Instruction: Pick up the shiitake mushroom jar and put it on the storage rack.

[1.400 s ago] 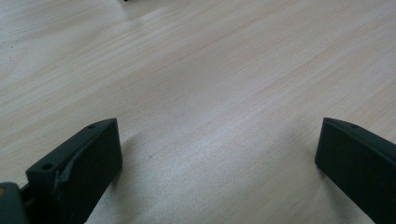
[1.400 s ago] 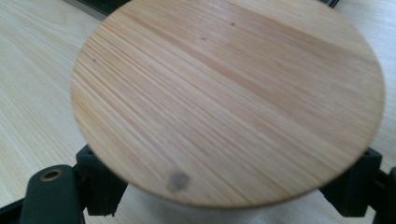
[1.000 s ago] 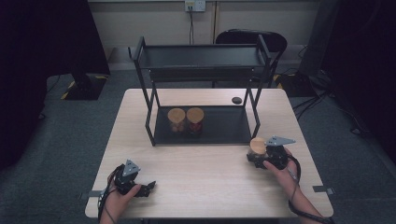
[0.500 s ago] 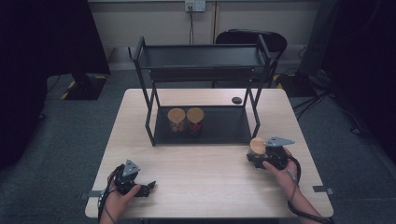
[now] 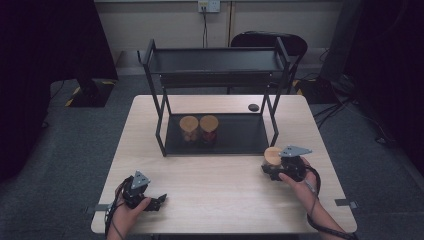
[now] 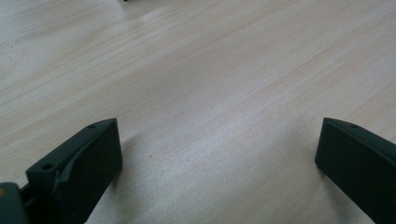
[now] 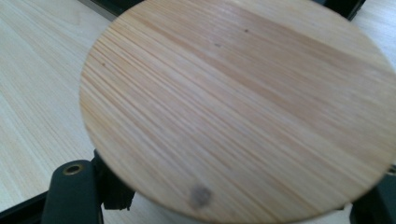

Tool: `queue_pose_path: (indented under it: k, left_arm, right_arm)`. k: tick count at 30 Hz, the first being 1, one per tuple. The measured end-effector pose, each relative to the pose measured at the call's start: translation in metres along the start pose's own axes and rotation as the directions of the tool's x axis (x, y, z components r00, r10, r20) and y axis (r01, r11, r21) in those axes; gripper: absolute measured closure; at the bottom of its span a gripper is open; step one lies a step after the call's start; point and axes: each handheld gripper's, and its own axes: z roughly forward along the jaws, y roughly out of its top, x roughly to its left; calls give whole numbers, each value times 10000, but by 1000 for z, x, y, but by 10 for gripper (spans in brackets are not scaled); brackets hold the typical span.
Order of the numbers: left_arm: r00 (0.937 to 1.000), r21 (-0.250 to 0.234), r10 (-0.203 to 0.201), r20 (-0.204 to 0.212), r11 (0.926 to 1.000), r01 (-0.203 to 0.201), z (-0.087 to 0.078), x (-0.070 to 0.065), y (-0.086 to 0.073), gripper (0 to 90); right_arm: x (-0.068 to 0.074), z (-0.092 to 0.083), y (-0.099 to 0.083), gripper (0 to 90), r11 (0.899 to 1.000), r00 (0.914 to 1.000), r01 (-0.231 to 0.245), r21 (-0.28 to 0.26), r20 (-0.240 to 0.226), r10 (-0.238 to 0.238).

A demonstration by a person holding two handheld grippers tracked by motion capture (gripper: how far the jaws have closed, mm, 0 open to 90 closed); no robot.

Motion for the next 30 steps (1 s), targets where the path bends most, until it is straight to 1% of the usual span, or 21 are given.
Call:
queue_pose_path:
  k: [6, 10, 12, 13, 18, 21, 30]
  left_arm:
    - [10000, 1, 0, 1, 10000, 0, 0, 0, 0, 2]
    - [10000, 2, 1, 1, 10000, -1, 0, 0, 0, 2]
    - [10000, 1, 1, 2, 10000, -1, 0, 0, 0, 2]
    - [10000, 1, 2, 1, 10000, -2, 0, 0, 0, 2]
    - [10000, 2, 3, 3, 10000, -3, 0, 0, 0, 2]
    - [10000, 3, 4, 4, 10000, -4, 0, 0, 0, 2]
    - [10000, 5, 9, 9, 10000, -9, 0, 0, 0, 2]
  right_arm:
    - [4, 2, 5, 254, 9999, 9999, 83, 83, -145, -82]
    - [9, 4, 12, 254, 9997, 9993, 210, 91, -300, -207]
    - [10, 5, 14, 254, 9998, 9993, 187, 106, -320, -183]
    - [11, 5, 16, 254, 9998, 9990, 158, 106, -409, -154]
    - [12, 7, 21, 254, 9998, 9990, 175, 139, -415, -169]
    - [13, 10, 25, 254, 9994, 9987, 267, 231, -449, -257]
    - [18, 16, 31, 255, 9994, 9979, 284, 206, -596, -271]
